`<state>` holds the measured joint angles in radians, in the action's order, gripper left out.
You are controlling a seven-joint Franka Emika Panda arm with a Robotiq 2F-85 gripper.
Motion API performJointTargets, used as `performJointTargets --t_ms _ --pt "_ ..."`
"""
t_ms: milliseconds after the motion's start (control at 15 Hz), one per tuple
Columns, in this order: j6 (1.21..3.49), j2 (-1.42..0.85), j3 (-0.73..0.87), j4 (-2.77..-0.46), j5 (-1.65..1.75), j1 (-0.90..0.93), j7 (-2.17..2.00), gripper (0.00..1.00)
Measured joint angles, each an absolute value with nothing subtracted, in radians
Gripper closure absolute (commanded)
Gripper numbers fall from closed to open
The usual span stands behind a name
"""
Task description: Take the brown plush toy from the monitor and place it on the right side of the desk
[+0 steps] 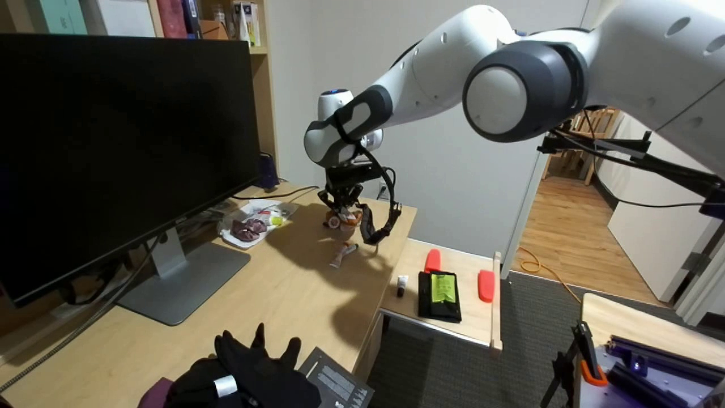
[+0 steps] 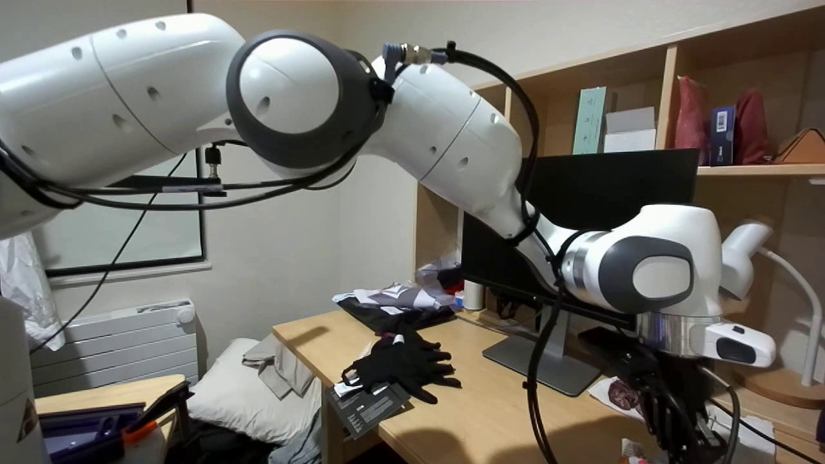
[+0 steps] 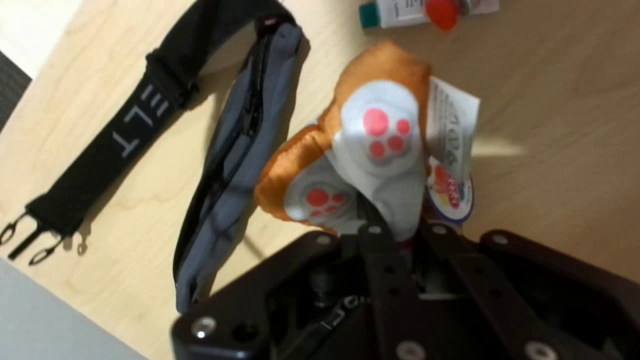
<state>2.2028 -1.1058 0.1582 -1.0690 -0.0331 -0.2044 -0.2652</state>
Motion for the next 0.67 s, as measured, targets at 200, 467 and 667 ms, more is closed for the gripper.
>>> performJointTargets --t_ms 200,467,667 --pt "2.159 -1.145 0.157 -1.019 -0.078 -0.212 -0.338 0.61" --pt "2.156 -1.18 0.153 -0.964 -0.088 -0.212 -0.382 0.41" --pt "2.156 -1.185 0.145 -0.941 -0.088 -0.211 -0.384 0.22"
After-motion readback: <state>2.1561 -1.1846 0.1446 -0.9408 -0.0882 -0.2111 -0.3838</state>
